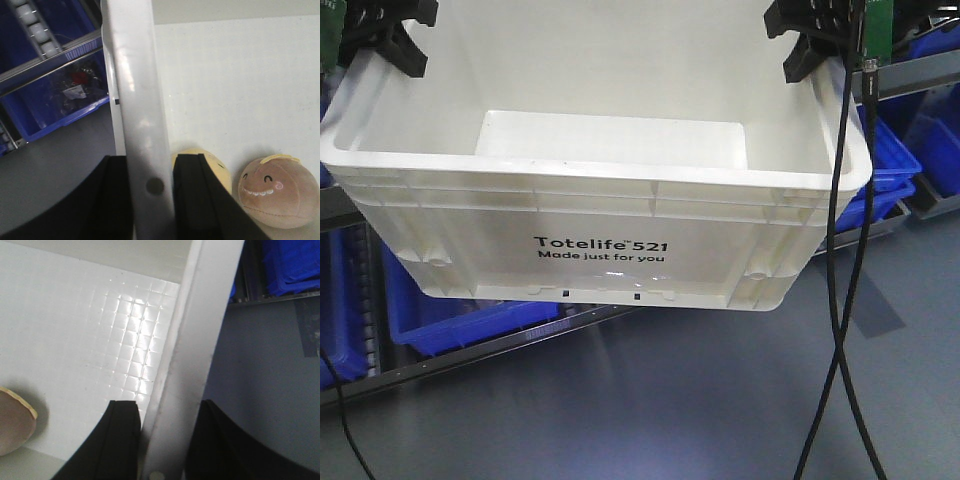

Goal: Place moving items into box and shelve
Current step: 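Hold the crate while the base approaches the shelf roller track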

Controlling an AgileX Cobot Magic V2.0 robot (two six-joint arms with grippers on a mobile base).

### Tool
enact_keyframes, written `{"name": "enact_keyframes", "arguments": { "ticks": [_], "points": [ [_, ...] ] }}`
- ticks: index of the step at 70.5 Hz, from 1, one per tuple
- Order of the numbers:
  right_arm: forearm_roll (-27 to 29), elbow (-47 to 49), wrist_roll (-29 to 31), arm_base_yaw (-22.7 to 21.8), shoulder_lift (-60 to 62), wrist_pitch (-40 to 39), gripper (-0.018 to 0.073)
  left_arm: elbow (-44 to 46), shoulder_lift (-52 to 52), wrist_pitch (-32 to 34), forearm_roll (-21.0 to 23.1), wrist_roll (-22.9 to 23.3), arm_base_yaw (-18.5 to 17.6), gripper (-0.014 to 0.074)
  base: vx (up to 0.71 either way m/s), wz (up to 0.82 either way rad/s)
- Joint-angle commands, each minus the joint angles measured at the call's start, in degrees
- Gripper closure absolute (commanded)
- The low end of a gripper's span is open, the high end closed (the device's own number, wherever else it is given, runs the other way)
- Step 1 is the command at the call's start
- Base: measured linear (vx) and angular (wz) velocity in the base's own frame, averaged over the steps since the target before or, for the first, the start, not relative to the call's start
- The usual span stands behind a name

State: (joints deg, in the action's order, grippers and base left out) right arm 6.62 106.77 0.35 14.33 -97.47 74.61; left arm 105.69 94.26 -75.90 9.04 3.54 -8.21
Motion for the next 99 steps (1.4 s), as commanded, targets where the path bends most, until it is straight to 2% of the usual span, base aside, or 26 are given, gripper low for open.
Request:
{"name": "enact_keyframes", "arguments": {
  "ticks": [1, 45, 99],
  "points": [
    [4.4, 2.7, 2.0, 0.7, 3.5, -4.3, 0.0571, 2.7, -3.4, 5.6, 4.8, -0.2, -0.7, 0.0613, 0.05, 0.53],
    [4.4, 2.7, 2.0, 0.7, 3.5, -4.3, 0.0571, 2.7, -3.4, 5.6, 4.8, -0.2, -0.7, 0.0613, 0.11, 0.42],
    [4.4, 2.7, 2.0, 0.7, 3.5, -4.3, 0.0571, 2.7, -3.4, 5.6, 4.8, -0.2, -0.7, 0.0613, 0.18, 0.11]
  ]
}}
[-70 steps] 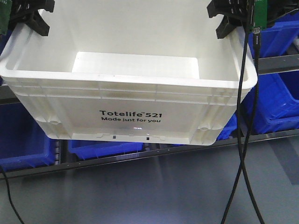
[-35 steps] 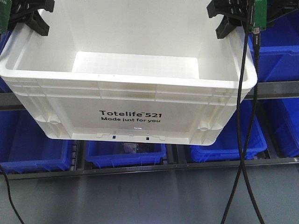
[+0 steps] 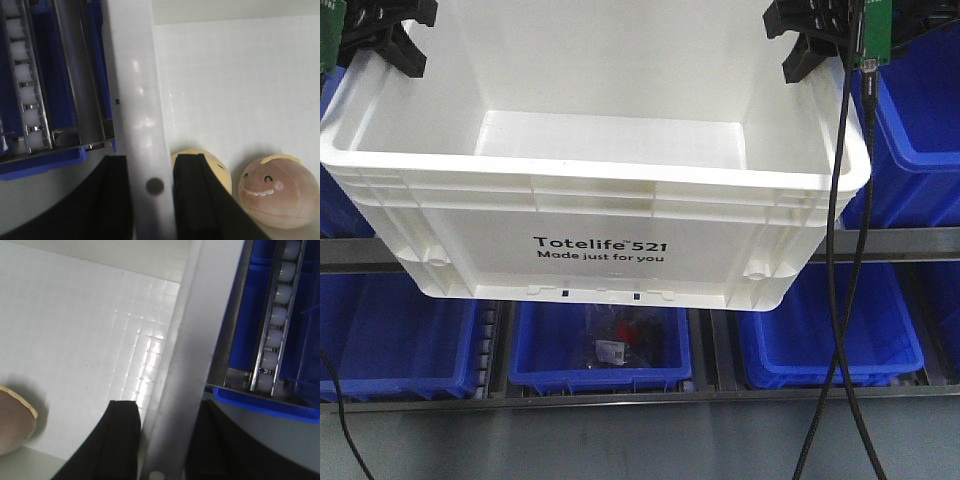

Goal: Place moving items into box and shelve
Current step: 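Hold the crate while the base approaches the shelf roller track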

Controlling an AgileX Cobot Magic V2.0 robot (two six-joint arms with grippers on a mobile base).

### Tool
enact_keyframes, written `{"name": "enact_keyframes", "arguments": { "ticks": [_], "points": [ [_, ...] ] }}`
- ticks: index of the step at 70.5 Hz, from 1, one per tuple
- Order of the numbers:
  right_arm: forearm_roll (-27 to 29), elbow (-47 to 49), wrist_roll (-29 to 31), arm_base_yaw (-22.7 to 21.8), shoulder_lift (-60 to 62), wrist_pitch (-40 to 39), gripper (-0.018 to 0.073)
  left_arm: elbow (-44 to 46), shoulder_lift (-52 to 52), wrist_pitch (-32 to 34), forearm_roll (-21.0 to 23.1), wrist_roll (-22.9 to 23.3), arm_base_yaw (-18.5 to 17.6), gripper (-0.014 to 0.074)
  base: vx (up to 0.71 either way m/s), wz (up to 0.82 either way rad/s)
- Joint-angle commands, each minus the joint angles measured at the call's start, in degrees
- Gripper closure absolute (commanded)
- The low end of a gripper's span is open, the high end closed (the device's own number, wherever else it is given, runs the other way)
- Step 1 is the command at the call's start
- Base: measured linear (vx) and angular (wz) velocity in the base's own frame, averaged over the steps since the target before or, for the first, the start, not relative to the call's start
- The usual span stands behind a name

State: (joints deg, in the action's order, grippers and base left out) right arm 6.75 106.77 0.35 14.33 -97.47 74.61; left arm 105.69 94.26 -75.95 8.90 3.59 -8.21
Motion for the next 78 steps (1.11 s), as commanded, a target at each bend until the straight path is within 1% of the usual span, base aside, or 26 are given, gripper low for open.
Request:
{"name": "enact_keyframes", "arguments": {
  "ticks": [1, 35, 78],
  "points": [
    [4.3, 2.7, 2.0, 0.7, 3.5, -4.3, 0.0571, 2.7, -3.4, 5.6, 5.0, -0.3, -0.7, 0.0613, 0.16, 0.06],
    [4.3, 2.7, 2.0, 0.7, 3.5, -4.3, 0.0571, 2.7, -3.4, 5.6, 5.0, -0.3, -0.7, 0.0613, 0.1, 0.04],
    [4.3, 2.7, 2.0, 0.7, 3.5, -4.3, 0.0571, 2.7, -3.4, 5.6, 5.0, -0.3, -0.7, 0.0613, 0.01, 0.01]
  ]
}}
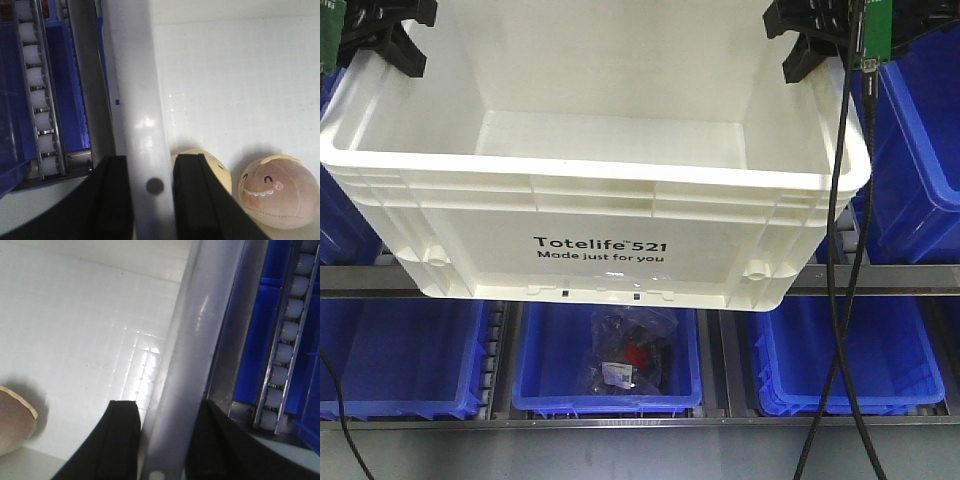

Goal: Place moving items into box and shelve
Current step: 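Hold the crate while the base approaches the shelf roller track, then push the crate with both grippers forward onto the shelf roller track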

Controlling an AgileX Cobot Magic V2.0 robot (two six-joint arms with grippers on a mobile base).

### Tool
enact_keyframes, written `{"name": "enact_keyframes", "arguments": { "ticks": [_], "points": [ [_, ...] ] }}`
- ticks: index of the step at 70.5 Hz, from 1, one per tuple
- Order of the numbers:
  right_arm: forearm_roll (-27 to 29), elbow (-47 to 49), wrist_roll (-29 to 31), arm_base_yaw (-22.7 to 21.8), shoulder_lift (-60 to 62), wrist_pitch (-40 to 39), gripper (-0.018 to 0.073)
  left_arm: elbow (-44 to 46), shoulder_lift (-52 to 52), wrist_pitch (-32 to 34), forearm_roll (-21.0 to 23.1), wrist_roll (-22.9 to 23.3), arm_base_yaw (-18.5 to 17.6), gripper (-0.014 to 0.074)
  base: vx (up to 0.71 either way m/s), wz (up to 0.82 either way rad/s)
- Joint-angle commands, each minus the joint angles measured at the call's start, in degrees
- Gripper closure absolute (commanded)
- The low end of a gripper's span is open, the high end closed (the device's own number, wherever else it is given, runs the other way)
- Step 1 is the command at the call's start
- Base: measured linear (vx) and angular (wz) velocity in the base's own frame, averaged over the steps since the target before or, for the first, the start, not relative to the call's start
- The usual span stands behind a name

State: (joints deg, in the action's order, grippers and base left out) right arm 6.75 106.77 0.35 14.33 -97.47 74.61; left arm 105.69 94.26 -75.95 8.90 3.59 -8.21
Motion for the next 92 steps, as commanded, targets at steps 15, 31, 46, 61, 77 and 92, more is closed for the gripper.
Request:
{"name": "enact_keyframes", "arguments": {
  "ticks": [15, 31, 46, 61, 77, 92],
  "points": [
    [4.3, 2.7, 2.0, 0.7, 3.5, -4.3, 0.0571, 2.7, -3.4, 5.6, 5.0, -0.3, -0.7, 0.0613, 0.0, 0.0],
    [4.3, 2.7, 2.0, 0.7, 3.5, -4.3, 0.0571, 2.7, -3.4, 5.6, 5.0, -0.3, -0.7, 0.0613, 0.0, 0.0],
    [4.3, 2.7, 3.5, 0.7, 3.5, -5.0, 0.0571, 2.7, -3.2, 5.8, 4.9, -0.4, -0.7, 0.0613, 0.0, 0.0],
    [4.2, 2.5, 4.4, 0.7, 2.9, -7.8, 0.0571, 2.7, -0.8, 5.8, 5.0, -1.3, -0.7, 0.0613, 0.0, 0.0],
    [4.8, 2.5, 6.1, 0.8, 0.7, -10.7, 0.0571, 2.7, 1.3, 8.3, 4.9, -1.5, -0.7, 0.0613, 0.0, 0.0],
    [4.7, 2.5, 7.2, 0.8, -1.4, -14.3, 0.0571, 2.7, 2.9, 12.4, 4.8, -1.6, -0.7, 0.0613, 0.0, 0.0]
  ]
}}
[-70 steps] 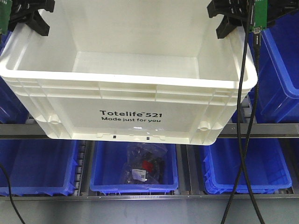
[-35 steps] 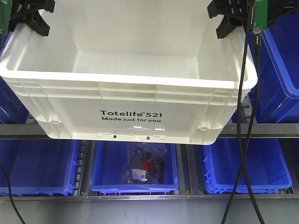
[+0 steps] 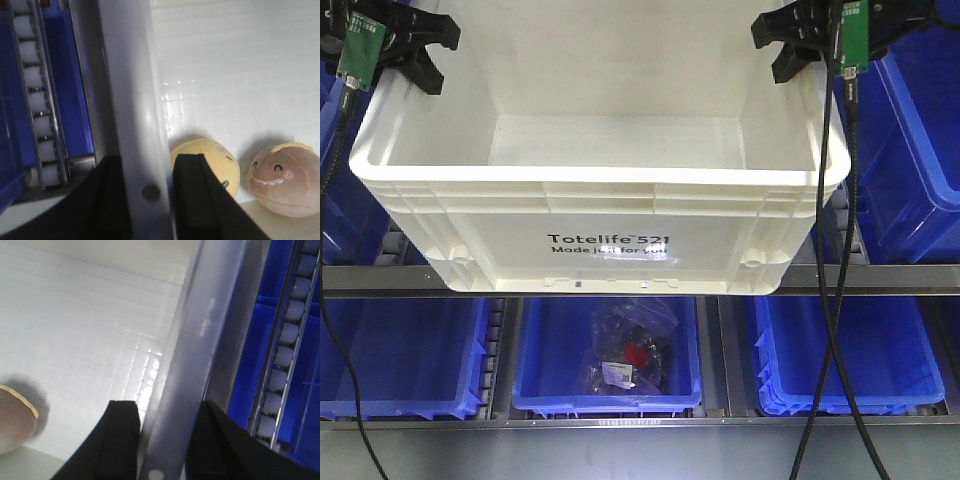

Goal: Place moving items into box and shelve
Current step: 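Push the crate with both grippers forward onto the shelf roller track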

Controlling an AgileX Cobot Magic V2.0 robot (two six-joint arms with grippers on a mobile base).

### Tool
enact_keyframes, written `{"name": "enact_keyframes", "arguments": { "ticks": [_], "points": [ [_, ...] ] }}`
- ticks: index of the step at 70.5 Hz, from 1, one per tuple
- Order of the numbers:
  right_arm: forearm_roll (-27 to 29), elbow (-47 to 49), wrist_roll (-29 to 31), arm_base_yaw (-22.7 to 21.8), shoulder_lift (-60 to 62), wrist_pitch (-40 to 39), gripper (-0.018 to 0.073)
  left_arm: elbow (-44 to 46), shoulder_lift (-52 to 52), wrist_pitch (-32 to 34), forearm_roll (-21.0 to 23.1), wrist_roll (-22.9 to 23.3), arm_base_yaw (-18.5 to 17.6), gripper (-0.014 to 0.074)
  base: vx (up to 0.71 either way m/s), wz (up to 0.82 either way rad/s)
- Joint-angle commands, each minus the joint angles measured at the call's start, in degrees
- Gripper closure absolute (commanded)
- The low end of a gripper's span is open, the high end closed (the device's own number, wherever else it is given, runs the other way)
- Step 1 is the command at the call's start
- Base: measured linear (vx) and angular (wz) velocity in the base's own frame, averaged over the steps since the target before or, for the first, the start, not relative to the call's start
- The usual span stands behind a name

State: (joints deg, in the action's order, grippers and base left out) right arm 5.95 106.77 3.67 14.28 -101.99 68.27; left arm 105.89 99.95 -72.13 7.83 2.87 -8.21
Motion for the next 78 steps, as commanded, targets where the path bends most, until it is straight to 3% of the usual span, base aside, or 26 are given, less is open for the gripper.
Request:
{"name": "enact_keyframes", "arguments": {
  "ticks": [1, 14, 78],
  "points": [
    [5.5, 2.5, 4.0, 0.8, 2.9, -8.3, 0.0571, 2.5, -2.8, 8.8, 5.9, -1.0, -0.7, 0.0613, 0.0, 0.0],
    [5.5, 2.5, 4.2, 0.8, 1.6, -10.6, 0.0571, 2.5, -0.9, 10.1, 5.9, -2.9, -0.7, 0.0613, 0.0, 0.0],
    [5.2, 2.5, 8.2, 0.8, -2.0, -22.6, 0.0571, 2.5, 3.6, 24.6, 4.5, -2.9, -0.7, 0.0613, 0.0, 0.0]
  ]
}}
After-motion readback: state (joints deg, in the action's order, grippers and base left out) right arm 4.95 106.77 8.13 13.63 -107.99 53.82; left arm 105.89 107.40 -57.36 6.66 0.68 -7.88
